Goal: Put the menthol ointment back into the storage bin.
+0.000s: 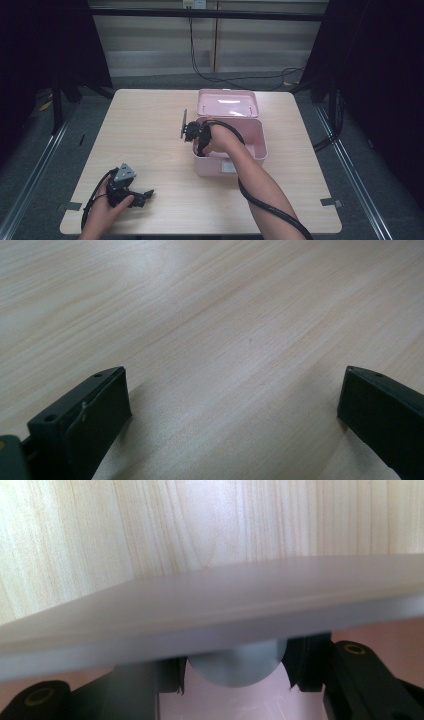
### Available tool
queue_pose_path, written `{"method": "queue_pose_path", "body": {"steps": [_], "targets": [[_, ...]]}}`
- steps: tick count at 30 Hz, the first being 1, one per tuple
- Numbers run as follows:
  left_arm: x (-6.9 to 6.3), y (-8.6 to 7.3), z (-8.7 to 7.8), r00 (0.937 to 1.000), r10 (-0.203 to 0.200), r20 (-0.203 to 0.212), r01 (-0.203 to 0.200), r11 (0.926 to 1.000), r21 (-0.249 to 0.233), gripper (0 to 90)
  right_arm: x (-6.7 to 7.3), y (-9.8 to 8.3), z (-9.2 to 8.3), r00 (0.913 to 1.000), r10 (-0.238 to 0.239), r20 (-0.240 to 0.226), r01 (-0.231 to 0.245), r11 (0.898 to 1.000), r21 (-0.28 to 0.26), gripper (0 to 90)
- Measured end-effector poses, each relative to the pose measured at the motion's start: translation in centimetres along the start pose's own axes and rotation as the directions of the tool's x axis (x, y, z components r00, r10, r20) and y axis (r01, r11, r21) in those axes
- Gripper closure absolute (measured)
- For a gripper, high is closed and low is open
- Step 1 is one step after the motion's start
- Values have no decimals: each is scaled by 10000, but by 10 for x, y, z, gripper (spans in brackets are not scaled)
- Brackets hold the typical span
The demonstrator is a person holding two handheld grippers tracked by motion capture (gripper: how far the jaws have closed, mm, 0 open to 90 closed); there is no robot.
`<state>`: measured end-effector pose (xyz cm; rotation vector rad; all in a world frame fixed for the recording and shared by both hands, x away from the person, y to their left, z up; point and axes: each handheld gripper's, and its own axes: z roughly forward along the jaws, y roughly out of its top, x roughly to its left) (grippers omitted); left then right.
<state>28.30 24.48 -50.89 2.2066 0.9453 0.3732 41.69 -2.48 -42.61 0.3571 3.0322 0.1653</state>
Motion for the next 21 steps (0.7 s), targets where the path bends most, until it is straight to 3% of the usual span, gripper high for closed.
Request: {"method": "queue_pose_path", "body": {"steps": [21], "targets": [[0,0,0,10000,9,43,-9,10000,-12,0,-1,-3,6,9998,-138,-151,136,9998,-124,509]]}}
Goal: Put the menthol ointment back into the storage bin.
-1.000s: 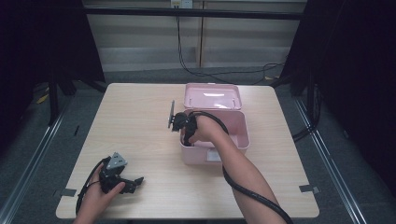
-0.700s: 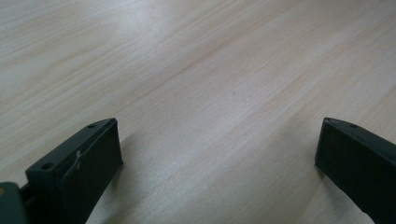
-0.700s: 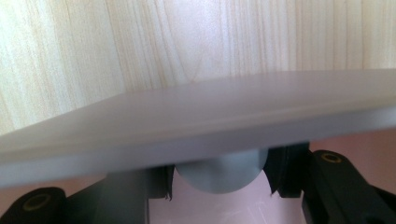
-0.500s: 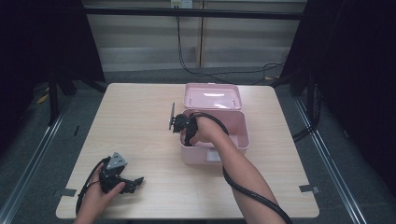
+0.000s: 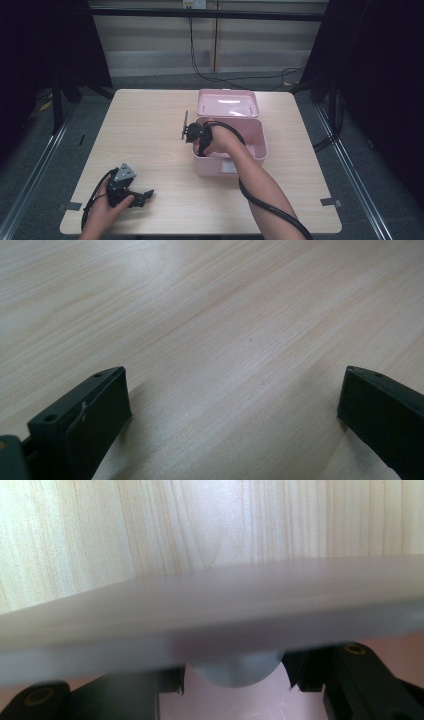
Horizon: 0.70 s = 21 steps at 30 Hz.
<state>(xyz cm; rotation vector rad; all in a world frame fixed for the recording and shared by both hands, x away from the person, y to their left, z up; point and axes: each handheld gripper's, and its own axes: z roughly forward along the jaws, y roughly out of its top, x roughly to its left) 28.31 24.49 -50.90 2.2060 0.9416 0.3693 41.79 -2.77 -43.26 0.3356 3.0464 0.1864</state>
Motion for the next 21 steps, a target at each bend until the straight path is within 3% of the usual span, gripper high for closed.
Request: {"method": "queue_pose_path", "body": {"steps": [21], "targets": [[0,0,0,10000,-7,7,7,10000,5,0,-1,-2,5,9999,76,-142,-77,10000,-54,507]]}}
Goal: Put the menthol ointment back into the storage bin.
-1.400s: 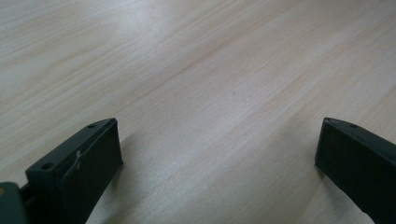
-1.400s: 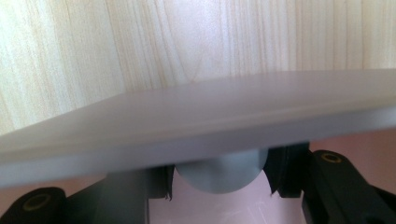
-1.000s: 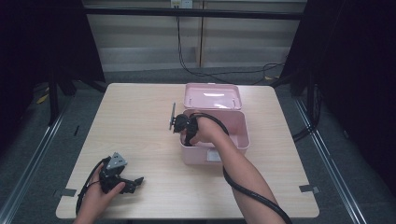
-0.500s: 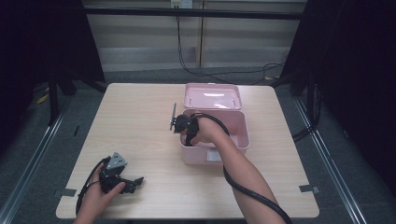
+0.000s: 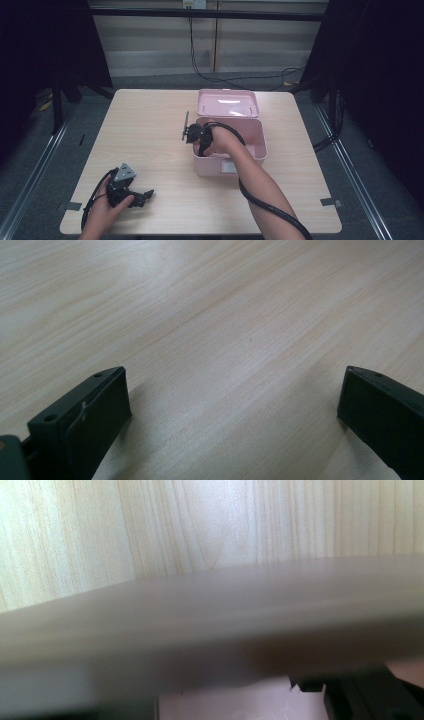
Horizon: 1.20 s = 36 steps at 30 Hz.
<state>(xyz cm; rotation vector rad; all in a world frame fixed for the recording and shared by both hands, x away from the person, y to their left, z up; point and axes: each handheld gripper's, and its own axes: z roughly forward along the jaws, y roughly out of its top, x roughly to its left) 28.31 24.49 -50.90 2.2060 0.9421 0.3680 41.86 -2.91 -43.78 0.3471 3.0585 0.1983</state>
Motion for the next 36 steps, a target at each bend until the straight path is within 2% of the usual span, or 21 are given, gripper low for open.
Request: {"method": "queue_pose_path", "body": {"steps": [19,29,36], "targets": [[0,0,0,10000,-1,6,1,10000,1,0,-1,-1,-3,10000,-40,-29,39,9999,-148,497],[0,0,0,10000,1,0,-1,10000,1,0,-1,0,-3,10000,-8,-38,8,10000,-50,490],[0,0,0,10000,0,2,0,10000,-2,0,-1,-3,-5,9998,220,-3,-220,9998,-21,408]]}}
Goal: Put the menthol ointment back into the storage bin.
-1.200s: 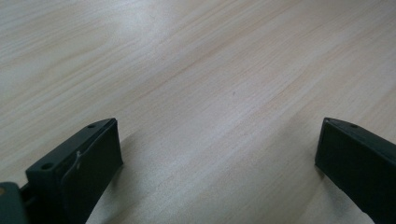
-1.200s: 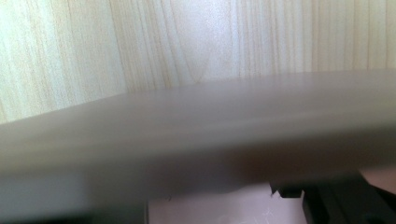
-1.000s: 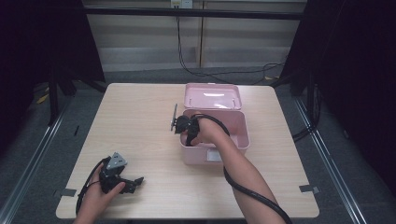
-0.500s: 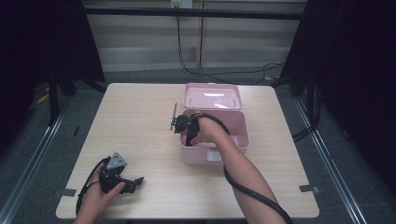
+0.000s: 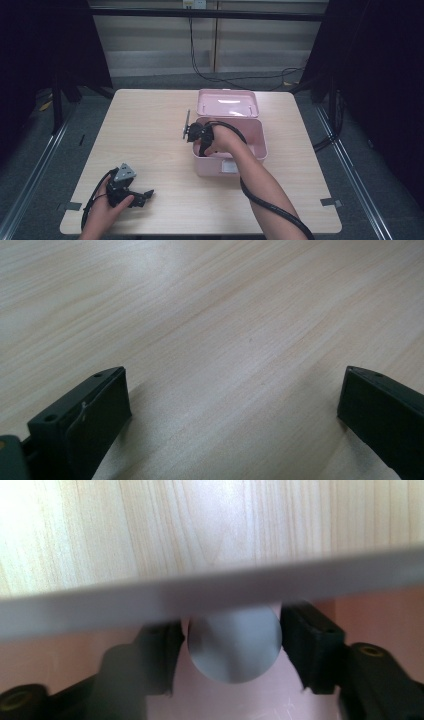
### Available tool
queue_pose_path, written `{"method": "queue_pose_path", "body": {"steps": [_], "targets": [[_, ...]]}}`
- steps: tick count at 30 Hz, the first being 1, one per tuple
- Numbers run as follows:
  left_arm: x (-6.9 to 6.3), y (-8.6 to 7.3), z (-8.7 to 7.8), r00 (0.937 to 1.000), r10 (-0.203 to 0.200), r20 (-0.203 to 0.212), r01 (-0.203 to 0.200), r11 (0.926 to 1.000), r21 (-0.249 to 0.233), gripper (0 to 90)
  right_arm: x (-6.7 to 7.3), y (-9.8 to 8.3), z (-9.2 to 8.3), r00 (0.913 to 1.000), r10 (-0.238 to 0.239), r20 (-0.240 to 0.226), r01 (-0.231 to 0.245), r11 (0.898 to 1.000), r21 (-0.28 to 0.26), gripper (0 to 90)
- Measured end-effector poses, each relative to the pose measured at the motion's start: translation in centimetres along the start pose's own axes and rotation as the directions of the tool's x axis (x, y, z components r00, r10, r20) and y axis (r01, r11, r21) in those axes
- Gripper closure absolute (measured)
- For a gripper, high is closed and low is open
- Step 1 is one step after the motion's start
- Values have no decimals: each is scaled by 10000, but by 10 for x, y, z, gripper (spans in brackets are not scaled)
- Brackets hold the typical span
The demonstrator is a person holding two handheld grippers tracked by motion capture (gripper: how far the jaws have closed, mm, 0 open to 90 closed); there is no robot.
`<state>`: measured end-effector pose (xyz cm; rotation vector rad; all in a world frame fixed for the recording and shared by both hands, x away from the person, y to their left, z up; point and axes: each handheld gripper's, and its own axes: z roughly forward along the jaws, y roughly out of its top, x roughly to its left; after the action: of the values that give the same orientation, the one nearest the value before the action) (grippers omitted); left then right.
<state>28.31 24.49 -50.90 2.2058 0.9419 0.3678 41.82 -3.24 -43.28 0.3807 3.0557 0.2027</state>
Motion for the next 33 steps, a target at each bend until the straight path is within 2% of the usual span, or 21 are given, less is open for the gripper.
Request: {"method": "queue_pose_path", "body": {"steps": [3,4,7,13,15,21,24,29,33], "targets": [[0,0,0,10000,-25,32,25,10000,6,0,-2,-2,-2,10000,85,30,-84,9999,-66,339],[0,0,0,10000,-17,24,17,10000,13,0,-2,-2,-3,9998,217,16,-217,9997,-83,335],[0,0,0,10000,4,27,-4,10000,30,0,-2,-4,-6,9997,222,40,-222,9997,-100,305],[1,0,0,10000,36,26,-36,10000,40,0,-3,-6,-13,9997,238,35,-238,9997,-61,284],[1,0,0,10000,47,2,-47,10000,58,0,-3,-7,-16,9992,400,28,-399,9992,-56,270],[1,0,0,10000,51,5,-51,10000,59,0,-4,-10,-24,9992,361,141,-360,9993,-52,268],[1,0,0,10000,56,2,-56,10000,60,0,-4,-13,-30,9992,397,50,-397,9992,-69,262],[1,0,0,10000,49,31,-49,10000,62,0,-3,-19,-42,9978,641,161,-641,9979,-7,250],[1,0,0,10000,51,39,-51,10000,69,0,-3,-25,-51,9976,663,192,-665,9978,64,250]]}}
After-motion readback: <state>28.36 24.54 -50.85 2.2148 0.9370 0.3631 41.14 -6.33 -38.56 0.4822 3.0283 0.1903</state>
